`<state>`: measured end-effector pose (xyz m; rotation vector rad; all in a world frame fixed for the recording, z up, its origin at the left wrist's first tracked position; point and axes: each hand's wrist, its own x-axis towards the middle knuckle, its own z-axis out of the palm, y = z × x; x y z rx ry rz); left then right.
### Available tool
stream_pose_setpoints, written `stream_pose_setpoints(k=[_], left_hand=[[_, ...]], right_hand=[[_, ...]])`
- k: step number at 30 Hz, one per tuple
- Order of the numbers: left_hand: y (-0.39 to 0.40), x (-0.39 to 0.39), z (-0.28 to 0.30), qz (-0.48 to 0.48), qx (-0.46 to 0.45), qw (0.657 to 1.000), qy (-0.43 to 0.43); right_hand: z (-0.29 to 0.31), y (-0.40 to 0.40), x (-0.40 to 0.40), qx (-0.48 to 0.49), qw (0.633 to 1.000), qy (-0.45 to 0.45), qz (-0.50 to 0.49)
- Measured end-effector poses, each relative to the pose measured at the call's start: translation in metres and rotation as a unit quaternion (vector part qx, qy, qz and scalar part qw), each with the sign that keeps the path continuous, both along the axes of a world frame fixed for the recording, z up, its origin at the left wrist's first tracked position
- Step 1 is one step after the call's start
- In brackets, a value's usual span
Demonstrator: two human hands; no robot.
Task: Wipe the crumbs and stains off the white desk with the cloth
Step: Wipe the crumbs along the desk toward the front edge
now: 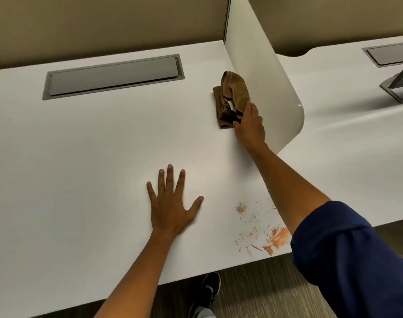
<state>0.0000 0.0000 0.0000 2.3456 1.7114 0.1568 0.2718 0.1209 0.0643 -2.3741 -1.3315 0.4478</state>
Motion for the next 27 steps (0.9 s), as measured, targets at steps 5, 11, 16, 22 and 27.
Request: stream_pose_setpoints(k=[5, 11, 16, 22, 27], left_hand=[[0.001, -0.002, -0.006, 0.003, 0.014, 1.000, 0.006], [0.001, -0.001, -0.010, 0.003, 0.016, 1.000, 0.007], [0.001, -0.001, -0.008, 0.004, 0.017, 1.000, -0.004], [0.001, -0.002, -0.008, 0.002, 0.014, 1.000, -0.004], [0.000, -0.002, -0.007, -0.001, 0.009, 1.000, 0.002]], right_hand=[[-0.003, 0.011, 0.005, -0.025, 0.998, -0.051, 0.008], [-0.006, 0.019, 0.009, -0.007, 0.997, -0.073, 0.007], [-0.011, 0.020, 0.013, 0.056, 0.997, -0.043, 0.001], [-0.010, 0.005, 0.002, 0.085, 0.996, 0.020, -0.003], [-0.002, -0.015, -0.011, 0.130, 0.984, 0.120, -0.033]])
